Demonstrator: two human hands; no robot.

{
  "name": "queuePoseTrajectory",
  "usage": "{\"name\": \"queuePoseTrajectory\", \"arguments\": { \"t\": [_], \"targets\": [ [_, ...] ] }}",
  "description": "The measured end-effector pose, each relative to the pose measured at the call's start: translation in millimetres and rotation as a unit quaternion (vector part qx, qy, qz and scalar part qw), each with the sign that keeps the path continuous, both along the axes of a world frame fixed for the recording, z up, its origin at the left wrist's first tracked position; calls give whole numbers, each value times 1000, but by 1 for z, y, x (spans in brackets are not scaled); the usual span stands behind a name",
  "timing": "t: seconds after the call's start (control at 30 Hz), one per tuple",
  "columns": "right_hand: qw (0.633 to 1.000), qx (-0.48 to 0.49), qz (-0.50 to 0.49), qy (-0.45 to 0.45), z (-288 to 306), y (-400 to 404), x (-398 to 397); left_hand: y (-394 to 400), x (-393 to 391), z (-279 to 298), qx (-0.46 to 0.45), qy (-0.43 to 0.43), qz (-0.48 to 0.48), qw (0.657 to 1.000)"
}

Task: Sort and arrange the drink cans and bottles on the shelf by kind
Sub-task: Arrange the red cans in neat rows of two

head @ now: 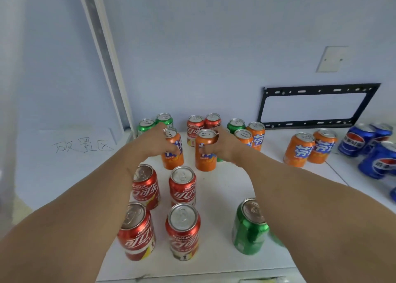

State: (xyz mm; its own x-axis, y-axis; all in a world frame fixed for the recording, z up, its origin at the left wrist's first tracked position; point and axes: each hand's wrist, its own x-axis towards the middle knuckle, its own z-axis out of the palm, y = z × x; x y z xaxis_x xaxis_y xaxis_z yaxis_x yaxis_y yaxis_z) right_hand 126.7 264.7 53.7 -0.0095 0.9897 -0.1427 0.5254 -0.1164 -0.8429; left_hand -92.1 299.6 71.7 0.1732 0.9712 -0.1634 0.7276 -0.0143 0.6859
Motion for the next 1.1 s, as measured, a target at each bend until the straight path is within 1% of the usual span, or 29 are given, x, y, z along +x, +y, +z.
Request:
{"name": "queuePoseTrajectory", "arguments": {
  "t": [0.07, 0.2, 0.27, 0.33, 0.47, 0.57, 0.67, 0.8, 0.87, 0.97, 1.1],
  "targets": [
    [999, 24, -26, 39, 10, -11, 6, -3, 2, 0, 12, -19, -10, 1000],
    [992, 77, -89, 53, 33, -34, 26, -26, 18, 18, 32, -79, -19, 996],
    [985, 91, -115, 95, 41, -48, 37, -34, 30, 26, 39, -112, -31, 992],
    [974, 109, -134, 147, 48, -63, 50, -41, 43, 32, 42, -163, -34, 985],
    [952, 141, -173, 207, 57, -94, 78, -62, 78, 44, 59, -232, -20, 971],
    [943, 146, -196, 227, 57, -117, 106, -83, 111, 47, 46, -305, -26, 951],
    [944, 128, -215, 217, 59, -142, 140, -106, 152, 50, 22, -398, -31, 916],
    [945, 123, -209, 219, 54, -174, 198, -141, 212, 51, 9, -466, -38, 884],
    [946, 126, -201, 221, 47, -190, 228, -162, 242, 47, 6, -482, -32, 875],
    [954, 120, -184, 204, 34, -216, 270, -196, 285, 36, 3, -491, -28, 871],
    [961, 99, -163, 201, 14, -243, 314, -231, 328, 11, 8, -453, -2, 891]
  ]
}}
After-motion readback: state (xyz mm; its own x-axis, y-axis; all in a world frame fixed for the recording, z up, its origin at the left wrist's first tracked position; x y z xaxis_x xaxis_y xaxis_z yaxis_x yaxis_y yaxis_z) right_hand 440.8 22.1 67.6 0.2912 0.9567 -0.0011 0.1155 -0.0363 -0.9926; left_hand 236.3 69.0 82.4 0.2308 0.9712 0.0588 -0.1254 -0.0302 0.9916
